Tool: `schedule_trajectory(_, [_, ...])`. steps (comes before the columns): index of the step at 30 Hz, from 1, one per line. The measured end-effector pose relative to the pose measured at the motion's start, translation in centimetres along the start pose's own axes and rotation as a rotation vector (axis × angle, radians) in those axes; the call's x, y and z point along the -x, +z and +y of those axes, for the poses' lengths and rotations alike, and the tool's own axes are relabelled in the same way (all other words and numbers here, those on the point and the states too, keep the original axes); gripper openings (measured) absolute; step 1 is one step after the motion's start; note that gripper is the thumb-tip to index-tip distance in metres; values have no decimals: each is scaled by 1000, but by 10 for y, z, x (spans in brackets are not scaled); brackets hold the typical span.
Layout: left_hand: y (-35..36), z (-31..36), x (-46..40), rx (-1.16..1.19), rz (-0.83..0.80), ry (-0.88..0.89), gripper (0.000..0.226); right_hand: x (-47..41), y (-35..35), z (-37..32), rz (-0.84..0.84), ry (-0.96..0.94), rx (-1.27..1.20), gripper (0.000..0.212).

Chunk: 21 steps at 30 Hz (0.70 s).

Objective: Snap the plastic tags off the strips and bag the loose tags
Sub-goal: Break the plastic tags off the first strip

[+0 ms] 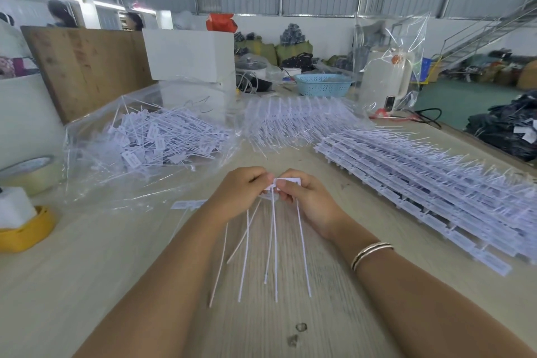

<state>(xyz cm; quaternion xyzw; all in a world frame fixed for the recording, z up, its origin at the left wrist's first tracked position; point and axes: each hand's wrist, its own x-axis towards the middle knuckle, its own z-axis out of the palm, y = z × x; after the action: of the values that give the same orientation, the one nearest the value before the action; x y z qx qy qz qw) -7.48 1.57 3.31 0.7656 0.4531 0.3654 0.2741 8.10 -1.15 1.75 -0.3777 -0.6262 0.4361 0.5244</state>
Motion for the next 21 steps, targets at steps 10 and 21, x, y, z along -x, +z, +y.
schedule_trajectory(10, [3,9,3,288,24,-23,37,3,1,-3,58,-128,38,16])
schedule_trajectory(21, [-7,1,1,397,135,-133,42,0,2,-1,178,-207,6,23])
